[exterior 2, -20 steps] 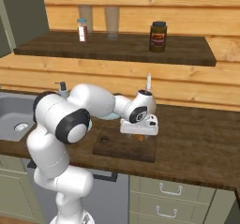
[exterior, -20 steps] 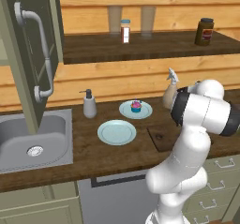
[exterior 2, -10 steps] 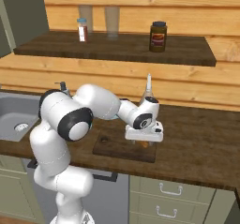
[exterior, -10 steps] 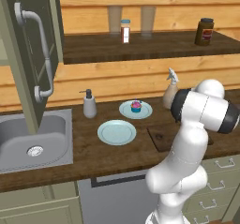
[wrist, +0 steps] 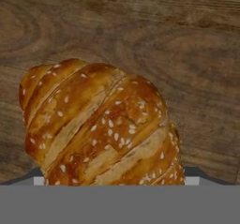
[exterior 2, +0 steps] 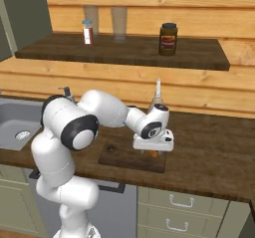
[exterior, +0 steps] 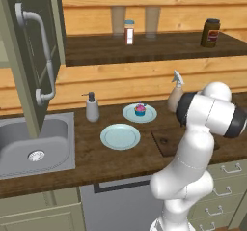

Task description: From the different types of pastries on the counter, select a croissant and place it on the cutting board. Then retrieve a jar of jam from the cabinet and place it alongside the croissant on the cutting board.

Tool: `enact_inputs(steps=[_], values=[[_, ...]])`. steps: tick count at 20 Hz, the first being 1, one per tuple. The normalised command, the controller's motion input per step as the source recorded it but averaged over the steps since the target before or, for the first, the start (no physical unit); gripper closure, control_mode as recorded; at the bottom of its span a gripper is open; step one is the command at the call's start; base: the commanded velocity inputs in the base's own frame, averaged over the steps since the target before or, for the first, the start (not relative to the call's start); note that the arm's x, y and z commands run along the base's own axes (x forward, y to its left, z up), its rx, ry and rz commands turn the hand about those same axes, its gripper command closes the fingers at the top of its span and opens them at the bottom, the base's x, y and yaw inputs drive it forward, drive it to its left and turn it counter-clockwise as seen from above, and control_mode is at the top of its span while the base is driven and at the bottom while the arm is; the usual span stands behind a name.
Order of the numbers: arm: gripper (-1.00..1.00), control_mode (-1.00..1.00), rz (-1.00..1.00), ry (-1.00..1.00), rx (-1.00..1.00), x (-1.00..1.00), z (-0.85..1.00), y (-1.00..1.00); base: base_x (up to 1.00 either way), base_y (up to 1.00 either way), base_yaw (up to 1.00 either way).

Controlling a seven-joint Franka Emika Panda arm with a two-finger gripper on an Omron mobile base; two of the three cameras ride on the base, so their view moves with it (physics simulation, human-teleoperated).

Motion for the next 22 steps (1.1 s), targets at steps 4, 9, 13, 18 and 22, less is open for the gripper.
enact_inputs(steps=[4, 9, 13, 18, 22], values=[[-1.00, -1.00, 0.00, 0.00, 0.00, -0.28, 0.02, 0.00, 0.00, 0.00, 0.00], [-1.00, -1.00, 0.00, 0.00, 0.00, -0.20, 0.33, 0.00, 0.00, 0.00, 0.00], [-1.00, -1.00, 0.00, -0.03, 0.00, -0.01, 0.53, 0.02, 0.00, 0.00, 0.00], [-1.00, -1.00, 0.00, -0.17, -0.01, -0.64, 0.87, 0.22, 0.00, 0.00, 0.00], [-1.00, -1.00, 0.00, -0.13, -0.01, -0.96, 0.76, 0.60, 0.00, 0.00, 0.00]])
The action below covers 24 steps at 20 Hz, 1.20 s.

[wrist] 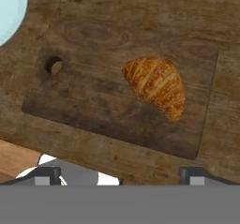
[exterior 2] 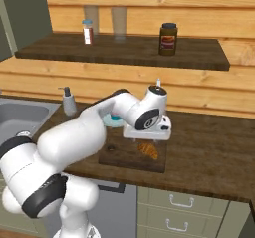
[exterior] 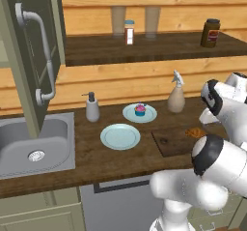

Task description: From the different types of pastries on the counter, select a croissant and place it on the cutting board. Then retrieve a jar of jam from the cabinet and place it alongside the croissant on the cutting board.

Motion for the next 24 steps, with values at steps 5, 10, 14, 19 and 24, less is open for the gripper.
enact_inputs(steps=[5, 10, 14, 19, 24], values=[[-1.00, -1.00, 0.00, -0.02, -0.06, -0.55, 0.55, 0.87, 0.00, 0.00, 0.00], [-1.00, -1.00, 0.01, 0.11, -0.09, -0.02, -0.08, 0.88, 0.00, 0.00, 0.00], [-1.00, -1.00, 0.08, 0.00, 0.01, -0.23, -0.10, 0.16, 0.00, 0.00, 0.00], [-1.00, 1.00, 0.01, -0.01, 0.01, -0.14, 0.00, 0.05, -0.78, 0.48, 0.01], [-1.00, 1.00, 0.00, 0.00, 0.00, 0.00, 0.00, 0.00, -0.90, 1.00, 0.00]])
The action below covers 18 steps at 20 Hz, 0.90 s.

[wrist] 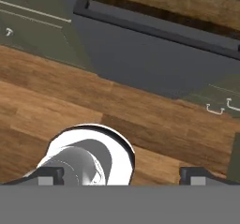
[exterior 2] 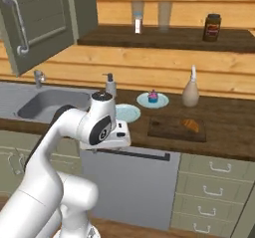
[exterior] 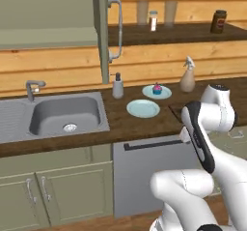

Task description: From the different types of pastries on the counter, select a croissant and place it on the cutting board. Then retrieve a jar of jam from the cabinet and place it alongside the croissant on the cutting board.

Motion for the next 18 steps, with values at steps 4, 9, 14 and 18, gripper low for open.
enact_inputs(steps=[4, 9, 14, 18], values=[[-1.00, 1.00, 0.00, 0.00, 0.00, 0.00, 0.00, 0.00, -0.75, 1.00, 0.00], [-1.00, 1.00, 0.00, 0.00, 0.00, 0.00, 0.00, 0.00, -0.44, 1.00, 0.00], [-1.00, 1.00, 0.00, 0.00, 0.00, 0.00, 0.00, 0.00, 0.22, 1.00, 0.00], [-1.00, 1.00, 0.00, 0.00, 0.00, 0.00, 0.00, 0.00, 0.77, 0.98, 0.00]])
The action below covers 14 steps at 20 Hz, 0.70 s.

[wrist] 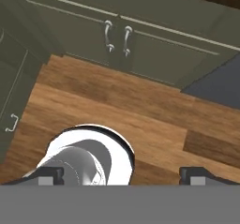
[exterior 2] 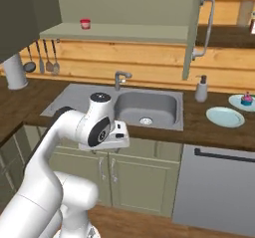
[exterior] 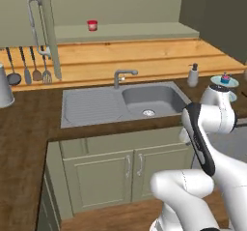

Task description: From the different types of pastries on the counter, select a croissant and place it on the cutting board. Then retrieve a jar of jam from the cabinet and place it alongside the croissant on the cutting board.

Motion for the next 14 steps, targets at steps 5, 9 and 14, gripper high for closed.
enact_inputs(steps=[5, 9, 14], values=[[-1.00, 1.00, 0.00, 0.00, 0.00, 0.00, 0.00, 0.00, 1.00, 0.29, 0.01], [-1.00, 1.00, 0.00, 0.00, 0.00, 0.00, 0.00, 0.00, 1.00, -0.01, 0.00], [-1.00, 1.00, 0.00, 0.00, 0.00, 0.00, 0.00, 0.00, 0.87, 0.07, 0.00]])
